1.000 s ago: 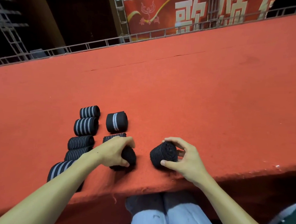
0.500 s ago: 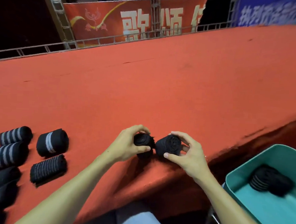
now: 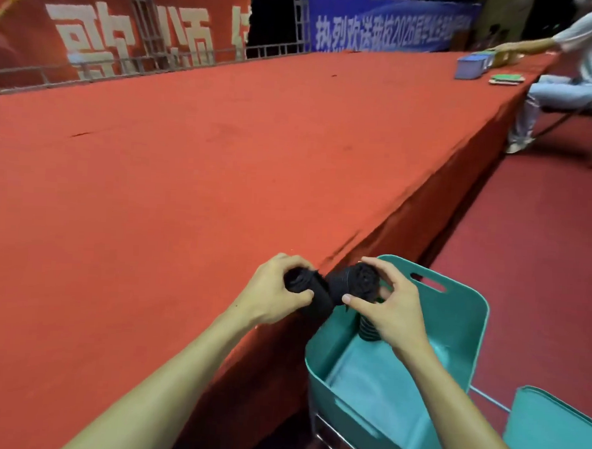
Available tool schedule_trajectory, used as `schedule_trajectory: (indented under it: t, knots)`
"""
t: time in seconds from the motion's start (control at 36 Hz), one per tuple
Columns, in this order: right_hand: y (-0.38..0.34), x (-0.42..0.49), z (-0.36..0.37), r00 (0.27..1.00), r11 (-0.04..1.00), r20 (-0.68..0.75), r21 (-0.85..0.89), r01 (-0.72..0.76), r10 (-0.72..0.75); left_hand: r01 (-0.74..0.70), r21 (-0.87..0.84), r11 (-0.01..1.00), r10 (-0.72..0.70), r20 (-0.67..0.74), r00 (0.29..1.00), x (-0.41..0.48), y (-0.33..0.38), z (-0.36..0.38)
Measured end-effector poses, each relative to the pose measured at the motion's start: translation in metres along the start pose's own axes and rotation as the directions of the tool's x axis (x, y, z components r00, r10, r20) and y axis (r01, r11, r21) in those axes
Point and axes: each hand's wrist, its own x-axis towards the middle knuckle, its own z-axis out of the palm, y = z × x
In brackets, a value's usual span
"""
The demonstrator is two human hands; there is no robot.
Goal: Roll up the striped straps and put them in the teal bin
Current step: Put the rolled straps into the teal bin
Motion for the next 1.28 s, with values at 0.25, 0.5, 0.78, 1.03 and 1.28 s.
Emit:
schedule_trajectory:
  t: [0.25, 0.5, 0.78, 1.03, 1.28]
  knots:
    - [0.044, 0.000, -0.035, 0.978, 0.968, -0.156, -0.186, -0.167, 0.139, -0.111, -0.001, 0.994, 0.110, 0.152, 0.982, 0.019, 0.006, 0.043]
    - [0.088, -0.002, -0.036, 0.864, 0.891, -0.374, -0.170, -0.420, 0.336, -0.170, 0.165, 0.972, 0.108, 0.328, 0.939, 0.022, -0.005, 0.089]
    - [0.118, -0.005, -0.027, 0.661, 0.783, -0.530, 0.010, -0.622, 0.531, -0.130, 0.319, 0.939, 0.016, 0.336, 0.942, 0.028, -0.018, 0.105]
    - [0.143, -0.015, -0.016, 0.591, 0.715, -0.532, 0.040, -0.698, 0.607, -0.084, 0.239, 0.967, -0.001, 0.336, 0.942, 0.030, -0.031, 0.115]
    - [0.164, -0.010, -0.007, 0.583, 0.695, -0.527, 0.021, -0.719, 0.619, -0.096, 0.181, 0.979, 0.035, 0.313, 0.949, 0.031, -0.039, 0.123]
